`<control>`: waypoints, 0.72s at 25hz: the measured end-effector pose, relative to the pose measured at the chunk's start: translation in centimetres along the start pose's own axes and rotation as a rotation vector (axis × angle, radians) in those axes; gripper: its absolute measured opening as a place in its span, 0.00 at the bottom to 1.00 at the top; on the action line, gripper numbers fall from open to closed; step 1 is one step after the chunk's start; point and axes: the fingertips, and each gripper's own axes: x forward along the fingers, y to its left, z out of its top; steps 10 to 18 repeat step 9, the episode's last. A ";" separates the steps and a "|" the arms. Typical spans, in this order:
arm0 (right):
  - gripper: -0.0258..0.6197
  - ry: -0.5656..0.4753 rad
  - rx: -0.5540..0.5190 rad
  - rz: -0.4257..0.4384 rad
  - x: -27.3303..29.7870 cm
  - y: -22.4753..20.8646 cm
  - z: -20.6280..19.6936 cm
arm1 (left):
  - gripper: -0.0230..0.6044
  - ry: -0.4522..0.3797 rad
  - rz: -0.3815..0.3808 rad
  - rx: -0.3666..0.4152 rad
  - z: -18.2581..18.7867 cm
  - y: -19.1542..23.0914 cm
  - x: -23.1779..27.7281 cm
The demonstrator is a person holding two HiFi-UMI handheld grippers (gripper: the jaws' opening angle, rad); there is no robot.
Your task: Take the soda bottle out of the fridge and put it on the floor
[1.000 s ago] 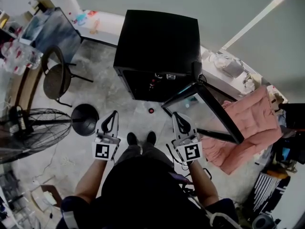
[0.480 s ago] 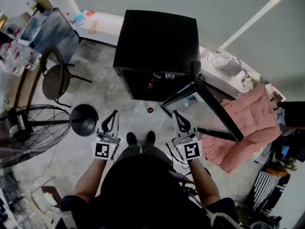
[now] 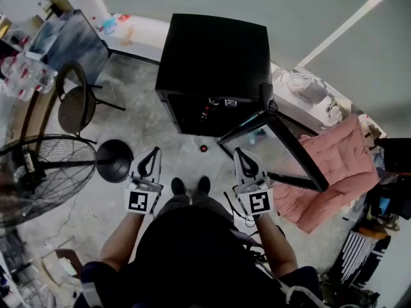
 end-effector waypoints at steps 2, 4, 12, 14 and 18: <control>0.07 -0.002 -0.007 0.001 0.1 0.0 0.0 | 0.07 -0.001 -0.001 -0.001 0.0 0.0 0.0; 0.07 -0.005 -0.014 0.002 0.2 0.1 0.1 | 0.07 0.000 0.001 -0.002 0.0 0.2 -0.1; 0.07 0.006 -0.016 -0.001 0.3 0.0 0.2 | 0.07 -0.001 0.005 -0.007 0.2 0.3 0.0; 0.07 0.006 -0.016 -0.001 0.3 0.0 0.2 | 0.07 -0.001 0.005 -0.007 0.2 0.3 0.0; 0.07 0.006 -0.016 -0.001 0.3 0.0 0.2 | 0.07 -0.001 0.005 -0.007 0.2 0.3 0.0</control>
